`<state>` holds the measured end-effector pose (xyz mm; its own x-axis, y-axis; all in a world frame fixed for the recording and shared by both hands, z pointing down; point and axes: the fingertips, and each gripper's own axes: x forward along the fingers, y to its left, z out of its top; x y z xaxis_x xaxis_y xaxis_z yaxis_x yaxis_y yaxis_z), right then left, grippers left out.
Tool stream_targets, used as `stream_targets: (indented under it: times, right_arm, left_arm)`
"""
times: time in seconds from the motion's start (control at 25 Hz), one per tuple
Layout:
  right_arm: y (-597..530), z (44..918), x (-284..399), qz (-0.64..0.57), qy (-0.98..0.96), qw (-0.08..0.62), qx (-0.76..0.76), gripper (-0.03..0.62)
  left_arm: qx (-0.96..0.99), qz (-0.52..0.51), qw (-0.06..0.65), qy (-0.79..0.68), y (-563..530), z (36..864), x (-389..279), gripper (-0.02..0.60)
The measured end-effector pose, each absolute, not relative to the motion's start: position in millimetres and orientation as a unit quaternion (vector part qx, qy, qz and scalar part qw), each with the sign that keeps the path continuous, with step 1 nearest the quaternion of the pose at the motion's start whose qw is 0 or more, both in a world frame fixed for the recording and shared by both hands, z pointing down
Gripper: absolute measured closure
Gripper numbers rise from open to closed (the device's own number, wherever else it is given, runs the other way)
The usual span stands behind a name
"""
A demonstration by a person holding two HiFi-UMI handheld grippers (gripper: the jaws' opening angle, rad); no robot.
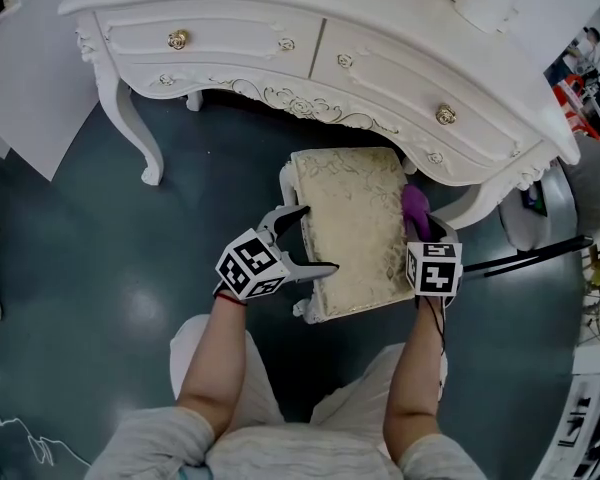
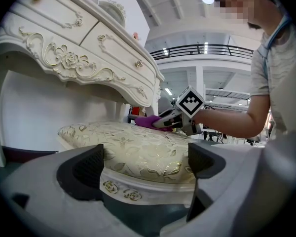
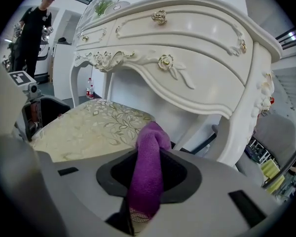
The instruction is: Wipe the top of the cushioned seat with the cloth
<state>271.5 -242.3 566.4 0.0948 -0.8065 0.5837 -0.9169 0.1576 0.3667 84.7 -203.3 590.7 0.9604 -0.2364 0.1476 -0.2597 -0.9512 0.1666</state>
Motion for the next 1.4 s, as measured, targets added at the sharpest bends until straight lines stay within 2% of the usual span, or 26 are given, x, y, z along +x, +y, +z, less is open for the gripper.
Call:
stream_targets:
  times: [0.52,1.4]
  right_arm:
    - [-239.3,566.1,257.1,0.081,-0.685,0.361,0.628,0.494]
    - [-230.0,566.5,179.5,0.100,-0.745,0.345,0.562,0.494]
  left_arm:
    - [0.986,0.062,0.092,-0.126,-202.5,591.0,84.4,0.052]
    - [0.987,0.058,0.092,-0.117,-201.4,590.4,83.3,0.052]
